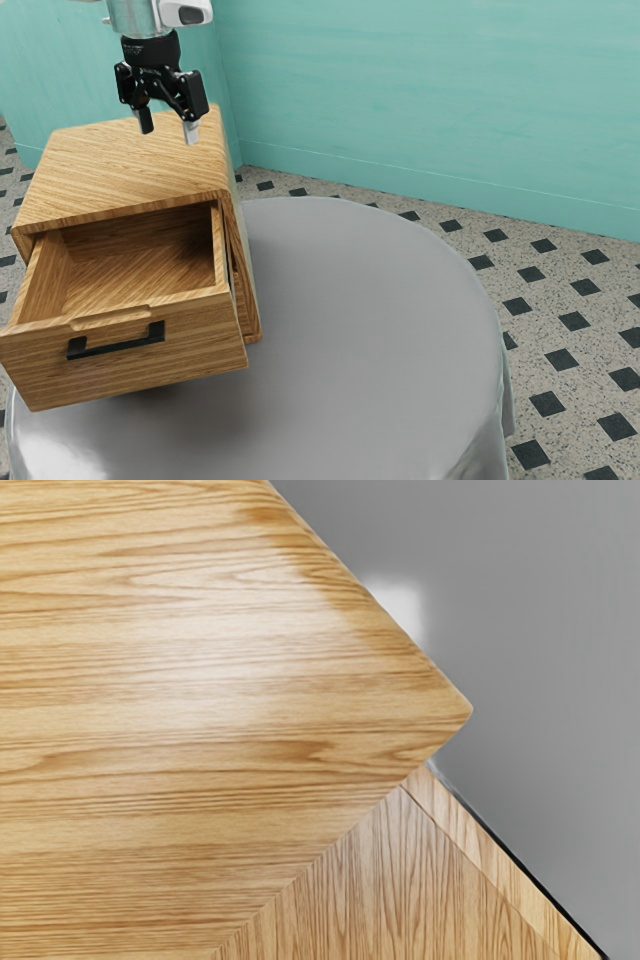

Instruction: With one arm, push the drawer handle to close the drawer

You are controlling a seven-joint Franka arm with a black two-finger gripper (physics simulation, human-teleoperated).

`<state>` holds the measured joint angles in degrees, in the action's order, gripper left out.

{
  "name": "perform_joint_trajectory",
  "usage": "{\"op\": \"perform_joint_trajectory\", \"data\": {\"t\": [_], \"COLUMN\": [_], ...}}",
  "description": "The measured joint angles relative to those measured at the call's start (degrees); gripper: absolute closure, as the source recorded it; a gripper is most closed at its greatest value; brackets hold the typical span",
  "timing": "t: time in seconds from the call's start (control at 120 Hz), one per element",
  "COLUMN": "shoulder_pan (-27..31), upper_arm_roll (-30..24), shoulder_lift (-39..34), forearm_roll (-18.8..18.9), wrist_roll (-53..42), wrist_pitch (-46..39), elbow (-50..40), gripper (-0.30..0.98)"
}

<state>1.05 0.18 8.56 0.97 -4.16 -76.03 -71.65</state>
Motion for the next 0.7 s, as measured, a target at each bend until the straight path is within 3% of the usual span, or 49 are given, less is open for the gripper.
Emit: {"op": "perform_joint_trajectory", "data": {"t": [0.45,0.55,0.7], "shoulder_pan": [1.15,0.62,0.76], "upper_arm_roll": [-0.23,-0.37,-0.42], "shoulder_lift": [-0.03,-2.45,-4.95], "forearm_roll": [-1.18,-0.98,-0.9], "wrist_roll": [-0.53,-0.53,-0.47], "wrist_pitch": [0.24,2.54,4.77], "elbow": [0.13,9.49,11.59], "gripper": [0.0,0.0,0.0]}}
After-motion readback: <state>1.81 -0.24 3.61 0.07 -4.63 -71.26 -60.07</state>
